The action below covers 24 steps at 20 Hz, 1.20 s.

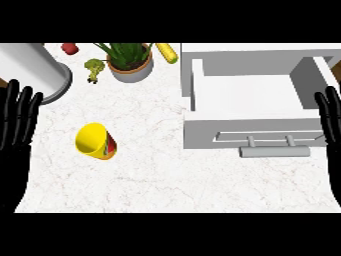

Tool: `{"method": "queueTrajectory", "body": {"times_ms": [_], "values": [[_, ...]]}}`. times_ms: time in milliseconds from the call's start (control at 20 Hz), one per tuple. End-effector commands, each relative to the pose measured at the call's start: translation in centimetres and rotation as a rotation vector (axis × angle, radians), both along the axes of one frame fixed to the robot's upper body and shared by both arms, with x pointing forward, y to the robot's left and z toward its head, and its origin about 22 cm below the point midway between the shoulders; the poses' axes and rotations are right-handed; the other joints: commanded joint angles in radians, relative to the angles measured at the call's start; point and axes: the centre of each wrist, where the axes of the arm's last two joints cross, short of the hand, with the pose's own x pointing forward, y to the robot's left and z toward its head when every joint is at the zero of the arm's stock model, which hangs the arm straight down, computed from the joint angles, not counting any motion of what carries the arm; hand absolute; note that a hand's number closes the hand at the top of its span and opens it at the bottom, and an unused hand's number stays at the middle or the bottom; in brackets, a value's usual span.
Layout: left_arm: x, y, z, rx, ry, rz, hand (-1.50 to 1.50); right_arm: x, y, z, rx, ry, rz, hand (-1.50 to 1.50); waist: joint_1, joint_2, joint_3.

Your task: Pick up the cup, place it into the drawer and close the drawer

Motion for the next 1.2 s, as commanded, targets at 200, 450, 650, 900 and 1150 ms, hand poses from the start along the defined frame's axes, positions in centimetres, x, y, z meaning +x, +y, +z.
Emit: {"method": "queueTrajectory", "body": {"times_ms": [200,450,650,900,1150], "values": [[1.0,-0.7,1.0,0.0,0.023,-0.156,-1.5,0.2,-0.2,0.4,0.004,-0.039,-0.022,-1.5,0.01,0.011,-0.017],[1.6,-2.3,-2.5,-0.237,0.183,-0.165,-1.5,1.8,-0.4,0.0,-0.141,0.068,0.034,-1.5,0.012,0.013,-0.017],[0.3,-2.0,-3.7,-0.254,0.225,-0.154,-1.5,-0.1,-1.6,0.6,-0.118,0.039,0.019,-1.5,0.01,0.01,-0.017],[1.5,1.9,-6.2,-0.26,0.239,-0.105,-1.5,1.3,-2.5,-2.3,-0.103,0.053,0.034,-1.5,0.012,0.011,-0.017],[0.3,2.7,-9.3,-0.214,0.281,0.012,-1.5,-0.2,-2.3,0.9,-0.113,0.038,0.04,-1.5,0.01,0.01,-0.017]]}}
